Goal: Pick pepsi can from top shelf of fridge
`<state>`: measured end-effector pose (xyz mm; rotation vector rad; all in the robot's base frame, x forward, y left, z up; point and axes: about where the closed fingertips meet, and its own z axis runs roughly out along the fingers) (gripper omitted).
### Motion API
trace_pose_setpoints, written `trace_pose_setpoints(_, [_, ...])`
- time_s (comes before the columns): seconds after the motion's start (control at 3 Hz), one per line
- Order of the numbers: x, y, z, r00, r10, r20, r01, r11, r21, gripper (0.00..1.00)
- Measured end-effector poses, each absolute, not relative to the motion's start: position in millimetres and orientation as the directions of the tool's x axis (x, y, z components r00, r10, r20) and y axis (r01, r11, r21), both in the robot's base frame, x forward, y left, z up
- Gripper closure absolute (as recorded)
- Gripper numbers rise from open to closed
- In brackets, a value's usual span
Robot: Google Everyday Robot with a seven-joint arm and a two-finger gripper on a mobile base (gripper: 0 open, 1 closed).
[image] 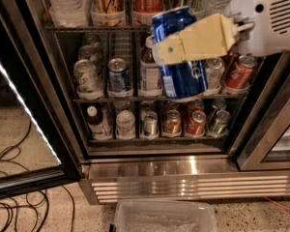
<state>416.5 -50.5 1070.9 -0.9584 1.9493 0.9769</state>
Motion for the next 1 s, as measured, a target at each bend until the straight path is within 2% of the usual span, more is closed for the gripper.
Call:
trace_pose_setpoints(0.33, [394, -24, 1053, -0.463, -0.343, -0.817, -0.87, 0.351, 0.345, 1.0])
trace_pose_setpoints(1.0, [378, -14, 1041, -0.484, -0.375, -0.791, -0.869, 0.313, 0.384, 1.0])
